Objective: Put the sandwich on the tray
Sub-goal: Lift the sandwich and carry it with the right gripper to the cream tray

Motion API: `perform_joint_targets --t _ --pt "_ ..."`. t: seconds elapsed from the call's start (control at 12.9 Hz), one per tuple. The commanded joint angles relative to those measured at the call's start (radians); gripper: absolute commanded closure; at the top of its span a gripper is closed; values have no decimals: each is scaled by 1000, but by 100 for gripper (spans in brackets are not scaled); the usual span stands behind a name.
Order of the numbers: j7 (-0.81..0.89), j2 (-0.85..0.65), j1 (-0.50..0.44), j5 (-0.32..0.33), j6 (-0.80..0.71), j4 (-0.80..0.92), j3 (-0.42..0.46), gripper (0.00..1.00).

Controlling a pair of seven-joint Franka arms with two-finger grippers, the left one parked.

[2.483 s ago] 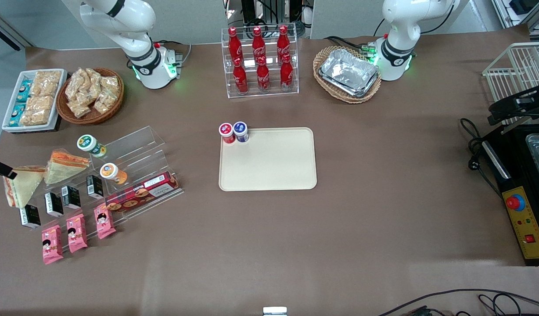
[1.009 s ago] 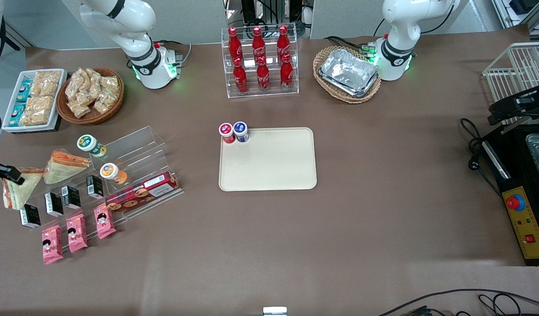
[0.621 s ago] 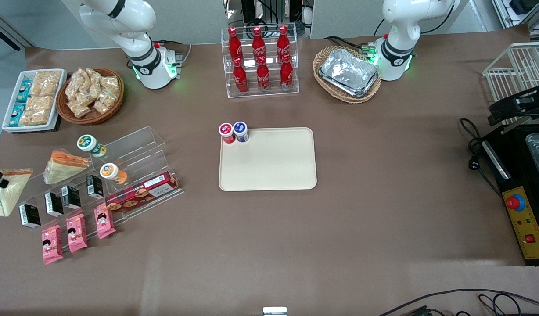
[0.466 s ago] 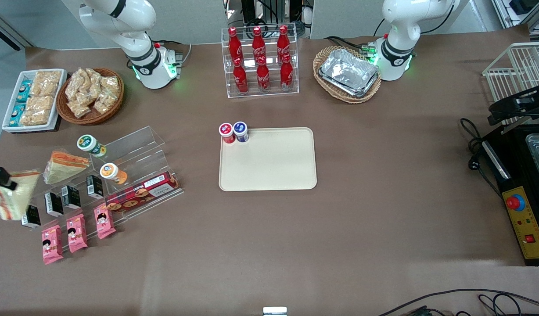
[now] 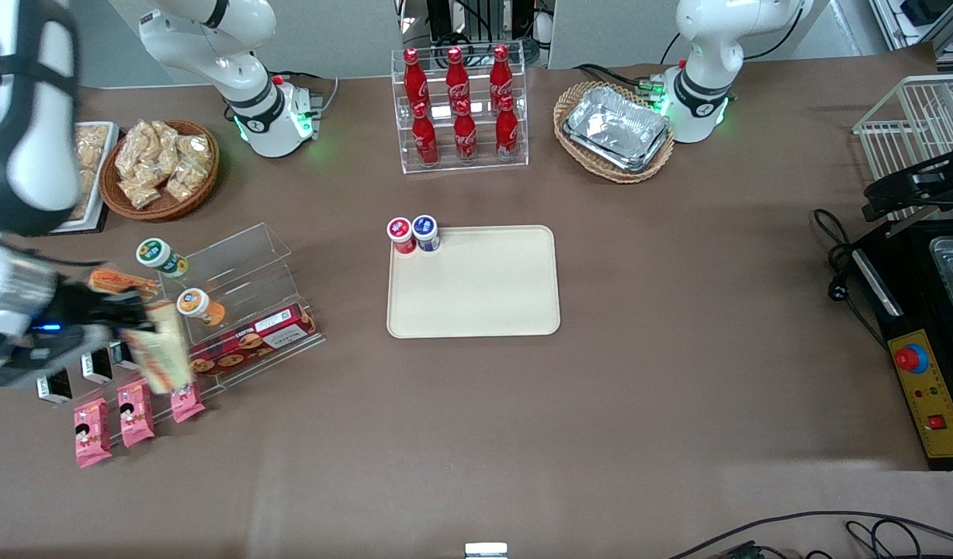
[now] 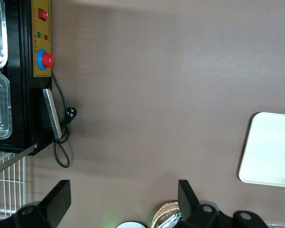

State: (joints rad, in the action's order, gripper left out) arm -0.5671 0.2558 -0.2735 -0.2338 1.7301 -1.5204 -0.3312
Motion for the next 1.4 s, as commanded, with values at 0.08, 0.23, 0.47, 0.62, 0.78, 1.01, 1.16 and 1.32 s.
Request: perform_joint_targets --t 0.08,0.23,0.47,0.62,0.78,1.01,1.16,1.32 --pt "-105 49 -15 23 -18 45 229 76" --pt "-108 69 -16 136 38 46 381 76" --pt "-103 115 -44 168 68 48 520 76" --pt "-109 144 -136 232 84 48 526 75" --pt "-111 180 -200 274 112 48 526 75" --pt "-111 259 -277 289 233 40 526 74" --pt "-109 310 -312 342 287 32 526 74" --pt "-112 339 -320 370 330 19 526 73"
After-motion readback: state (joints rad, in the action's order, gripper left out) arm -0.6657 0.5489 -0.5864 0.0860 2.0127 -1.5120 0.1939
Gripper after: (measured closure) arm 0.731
